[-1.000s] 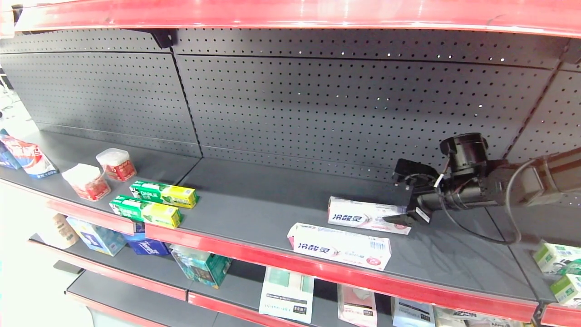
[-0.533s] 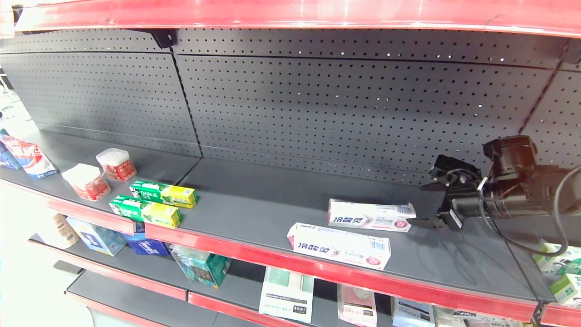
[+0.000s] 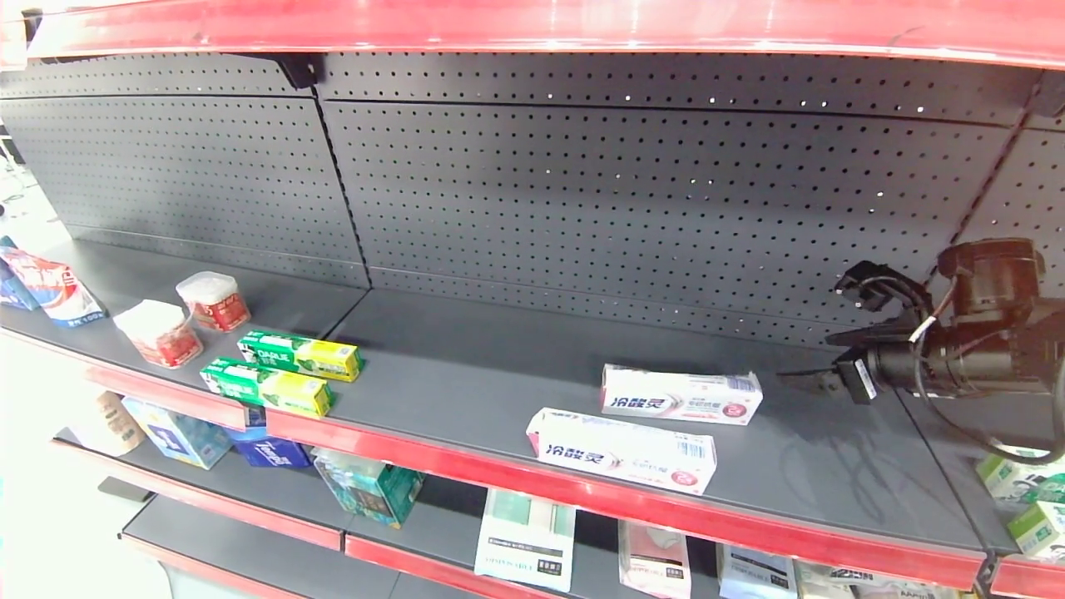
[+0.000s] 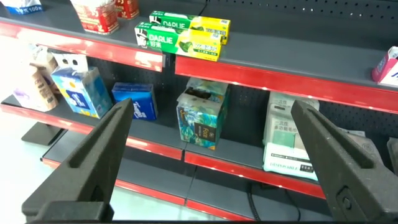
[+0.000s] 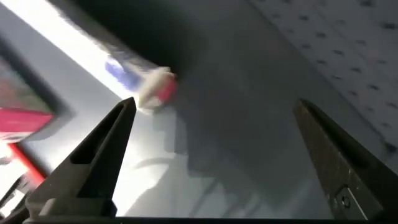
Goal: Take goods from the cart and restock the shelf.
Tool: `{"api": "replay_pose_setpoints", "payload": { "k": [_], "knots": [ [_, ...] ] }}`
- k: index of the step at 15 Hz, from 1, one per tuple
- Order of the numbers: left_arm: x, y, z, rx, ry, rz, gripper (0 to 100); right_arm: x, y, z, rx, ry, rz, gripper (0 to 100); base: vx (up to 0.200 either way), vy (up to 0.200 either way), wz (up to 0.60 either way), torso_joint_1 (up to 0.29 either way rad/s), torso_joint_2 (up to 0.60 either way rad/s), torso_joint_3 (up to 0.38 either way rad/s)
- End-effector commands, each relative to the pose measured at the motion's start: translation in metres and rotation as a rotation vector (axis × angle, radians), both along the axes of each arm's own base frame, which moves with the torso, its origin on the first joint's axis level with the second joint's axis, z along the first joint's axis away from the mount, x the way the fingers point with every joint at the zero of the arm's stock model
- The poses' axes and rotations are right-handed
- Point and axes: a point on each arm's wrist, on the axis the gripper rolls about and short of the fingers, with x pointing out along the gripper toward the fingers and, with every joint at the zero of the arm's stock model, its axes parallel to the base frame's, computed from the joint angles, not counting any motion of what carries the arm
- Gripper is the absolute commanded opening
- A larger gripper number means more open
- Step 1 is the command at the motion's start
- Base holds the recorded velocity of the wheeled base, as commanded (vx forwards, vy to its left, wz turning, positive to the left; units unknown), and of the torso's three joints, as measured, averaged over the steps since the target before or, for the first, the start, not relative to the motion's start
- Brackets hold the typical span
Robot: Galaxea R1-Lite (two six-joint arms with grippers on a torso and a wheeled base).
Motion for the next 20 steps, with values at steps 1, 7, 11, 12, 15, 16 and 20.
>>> {"api": "replay_pose_setpoints", "payload": {
  "k": [1, 7, 11, 12, 15, 16, 20],
  "knots": [
    [0.0, 0.0, 0.0, 0.0, 0.002, 0.0, 100, 0.0, -0.014, -0.006, -0.019, 0.016, -0.062, 100, 0.0, 0.0, 0.0, 0.0, 0.0, 0.0],
    [0.0, 0.0, 0.0, 0.0, 0.002, 0.0, 100, 0.008, -0.008, -0.025, -0.04, 0.077, -0.074, 100, 0.0, 0.0, 0.0, 0.0, 0.0, 0.0],
    [0.0, 0.0, 0.0, 0.0, 0.002, 0.0, 100, 0.017, 0.002, -0.037, -0.036, 0.095, -0.043, 100, 0.0, 0.0, 0.0, 0.0, 0.0, 0.0],
    [0.0, 0.0, 0.0, -0.001, 0.004, 0.0, 100, 0.018, 0.003, -0.037, -0.036, 0.091, -0.039, 100, 0.0, 0.0, 0.0, 0.0, 0.0, 0.0],
    [0.0, 0.0, 0.0, -0.001, 0.004, 0.0, 100, 0.018, 0.008, -0.039, -0.037, 0.097, -0.025, 100, 0.0, 0.0, 0.0, 0.0, 0.0, 0.0],
    [0.0, 0.0, 0.0, 0.0, 0.002, 0.0, 100, 0.019, 0.011, -0.039, -0.036, 0.097, -0.015, 100, 0.0, 0.0, 0.0, 0.0, 0.0, 0.0],
    [0.0, 0.0, 0.0, 0.0, 0.002, 0.0, 100, 0.02, 0.016, -0.038, -0.036, 0.093, -0.001, 100, 0.0, 0.0, 0.0, 0.0, 0.0, 0.0]
  ]
}}
